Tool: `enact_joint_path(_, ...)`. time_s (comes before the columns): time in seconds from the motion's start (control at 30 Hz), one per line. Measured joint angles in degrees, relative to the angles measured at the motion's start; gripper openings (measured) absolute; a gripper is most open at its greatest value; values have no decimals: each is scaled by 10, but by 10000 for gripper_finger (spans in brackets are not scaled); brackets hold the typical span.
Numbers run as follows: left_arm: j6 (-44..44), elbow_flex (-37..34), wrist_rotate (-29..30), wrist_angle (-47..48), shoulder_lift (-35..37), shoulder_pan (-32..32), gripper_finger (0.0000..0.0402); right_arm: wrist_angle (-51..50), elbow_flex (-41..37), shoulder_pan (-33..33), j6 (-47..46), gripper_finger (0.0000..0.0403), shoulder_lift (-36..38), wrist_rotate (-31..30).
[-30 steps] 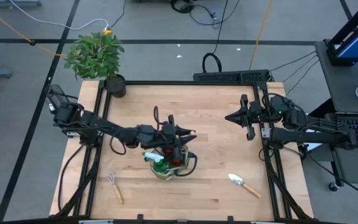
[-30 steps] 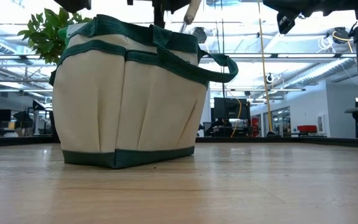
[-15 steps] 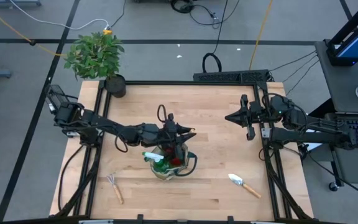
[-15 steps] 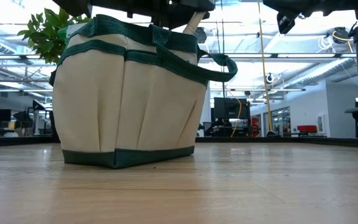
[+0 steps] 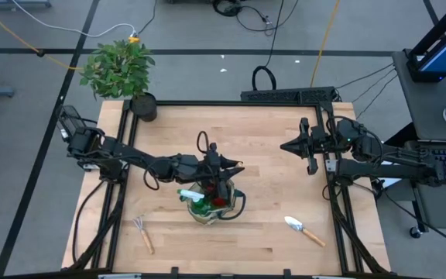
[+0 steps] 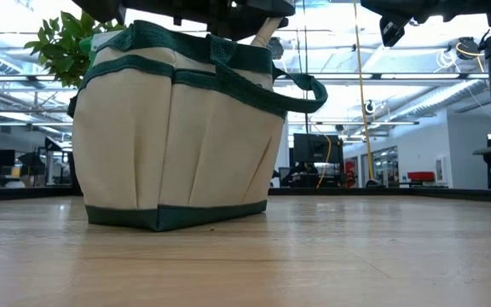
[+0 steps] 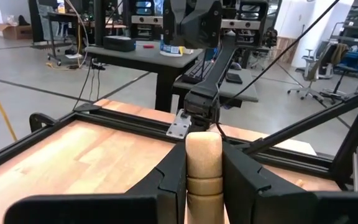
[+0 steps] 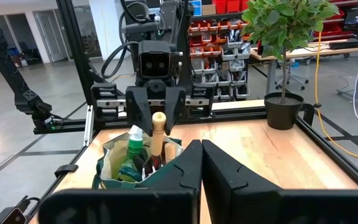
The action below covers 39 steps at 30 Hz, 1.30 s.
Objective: Pick & Place Garden tools in Gardening bag
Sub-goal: Put the top hand rake into the gardening bag
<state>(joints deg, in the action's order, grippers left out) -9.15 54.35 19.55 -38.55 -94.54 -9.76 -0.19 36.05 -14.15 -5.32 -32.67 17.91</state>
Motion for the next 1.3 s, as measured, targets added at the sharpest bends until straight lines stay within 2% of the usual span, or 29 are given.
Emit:
enact_joint_path(0.6, -26, 0, 0, -23, -46, 2, 71, 2, 0, 0, 0, 0, 0, -1)
enact_joint_path(0.8, 22, 0, -1, -63, -41, 2, 71, 2, 0, 0, 0, 0, 0, -1)
enact_joint_path(1.07, 31, -1, -13, -29, -47, 4, 71, 1, 0, 0, 0, 0, 0, 0)
enact_joint_path(1.3, 61, -20, -10, -67, -47, 1, 71, -1, 0, 0, 0, 0, 0, 0)
